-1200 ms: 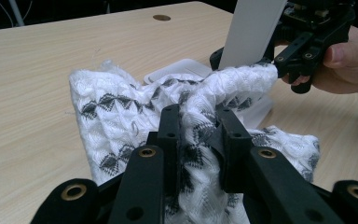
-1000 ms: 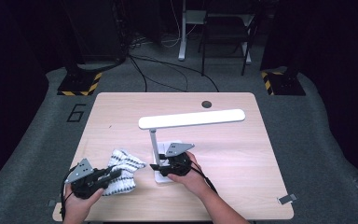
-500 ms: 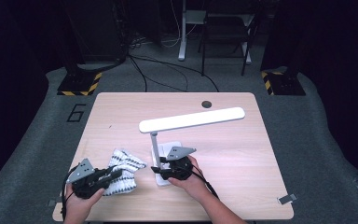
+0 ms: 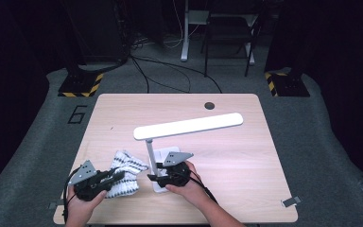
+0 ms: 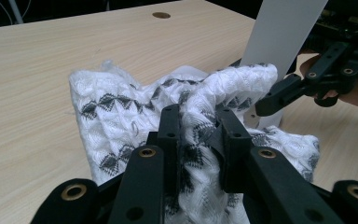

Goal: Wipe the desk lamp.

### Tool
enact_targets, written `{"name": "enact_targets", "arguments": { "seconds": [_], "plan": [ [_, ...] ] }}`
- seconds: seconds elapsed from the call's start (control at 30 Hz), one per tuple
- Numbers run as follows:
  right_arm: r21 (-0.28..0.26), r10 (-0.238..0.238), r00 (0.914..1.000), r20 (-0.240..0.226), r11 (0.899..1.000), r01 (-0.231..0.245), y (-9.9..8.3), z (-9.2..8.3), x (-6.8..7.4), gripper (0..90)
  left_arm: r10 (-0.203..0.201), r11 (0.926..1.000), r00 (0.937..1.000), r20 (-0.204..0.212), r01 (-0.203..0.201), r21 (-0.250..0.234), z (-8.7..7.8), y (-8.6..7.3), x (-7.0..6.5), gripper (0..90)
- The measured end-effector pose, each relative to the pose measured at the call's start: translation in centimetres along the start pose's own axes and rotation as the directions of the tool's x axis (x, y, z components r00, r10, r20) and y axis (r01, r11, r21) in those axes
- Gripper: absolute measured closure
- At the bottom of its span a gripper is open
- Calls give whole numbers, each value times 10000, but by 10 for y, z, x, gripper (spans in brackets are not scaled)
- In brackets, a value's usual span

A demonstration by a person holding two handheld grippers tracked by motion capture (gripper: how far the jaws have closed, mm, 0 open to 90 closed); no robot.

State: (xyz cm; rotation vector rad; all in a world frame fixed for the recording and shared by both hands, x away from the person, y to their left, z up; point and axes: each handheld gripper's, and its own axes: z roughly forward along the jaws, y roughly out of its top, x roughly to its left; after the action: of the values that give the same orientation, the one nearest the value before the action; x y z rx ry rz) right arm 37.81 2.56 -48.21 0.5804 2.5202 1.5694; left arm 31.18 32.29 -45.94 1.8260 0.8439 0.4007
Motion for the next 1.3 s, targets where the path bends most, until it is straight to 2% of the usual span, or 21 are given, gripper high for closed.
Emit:
{"name": "enact_targets", "arguments": {
  "seconds": [0.13,0.17,0.2,0.23,0.3,0.33,0.47,0.57,0.6,0.67,0.77,0.8,0.9,0.97,1.03,1.17,1.3],
  "plan": [
    [255,-290,9996,50,9993,289,-4,-3,0,404,-47,9999,10000,-44,46,-134,3,0,-1,745],
    [255,-290,9996,50,9993,289,-4,-3,0,404,-37,10000,10000,36,37,2,3,1,-1,745],
    [338,-344,9994,65,9988,342,-6,-4,-1,400,70,10000,10000,27,-70,-32,4,1,-1,745],
    [408,-418,9991,80,9983,415,-8,-5,-2,400,-54,10000,10000,48,55,-45,5,1,-2,745],
    [446,-360,9993,59,9984,357,-13,-8,-2,403,-32,10000,10000,82,32,-6,7,2,-2,745],
    [571,-240,9996,164,9981,230,-18,-9,-4,421,-53,9999,10000,54,53,-100,10,2,-3,745],
    [921,-222,9997,71,9955,215,-27,-11,-7,461,94,9998,9998,170,-97,173,17,4,-4,745],
    [978,-239,9997,-11,9949,239,-30,-11,-8,473,5,9999,9999,134,-7,128,20,4,-5,745],
    [994,-56,10000,45,9950,51,-31,-10,-7,474,21,9999,9998,183,-24,147,21,4,-5,745],
    [1192,-123,9999,-96,9928,134,-33,-7,-8,505,-39,10000,9997,226,38,87,25,5,-5,745],
    [1248,-70,10000,-12,9922,71,-35,-4,-7,532,-158,9998,9994,294,156,78,27,5,-6,745],
    [1274,-234,9997,-81,9916,242,-36,-3,-8,546,-188,9998,9992,343,187,33,29,6,-7,745],
    [1495,-189,9997,-138,9885,207,-38,-1,-8,562,-223,9997,9985,494,223,21,33,7,-9,745],
    [1502,-186,9998,-92,9885,198,-39,0,-8,570,-232,9997,9983,533,236,-62,38,8,-11,745],
    [1451,-289,9995,-102,9890,301,-39,1,-9,580,-158,9999,9977,662,155,50,42,9,-12,745],
    [1387,16,9999,-147,9903,4,-40,0,-8,585,-201,9997,9973,710,193,113,52,11,-15,745],
    [1225,67,10000,-30,9925,-63,-41,1,-8,588,-87,9998,9965,828,73,162,60,13,-19,745]
  ]
}}
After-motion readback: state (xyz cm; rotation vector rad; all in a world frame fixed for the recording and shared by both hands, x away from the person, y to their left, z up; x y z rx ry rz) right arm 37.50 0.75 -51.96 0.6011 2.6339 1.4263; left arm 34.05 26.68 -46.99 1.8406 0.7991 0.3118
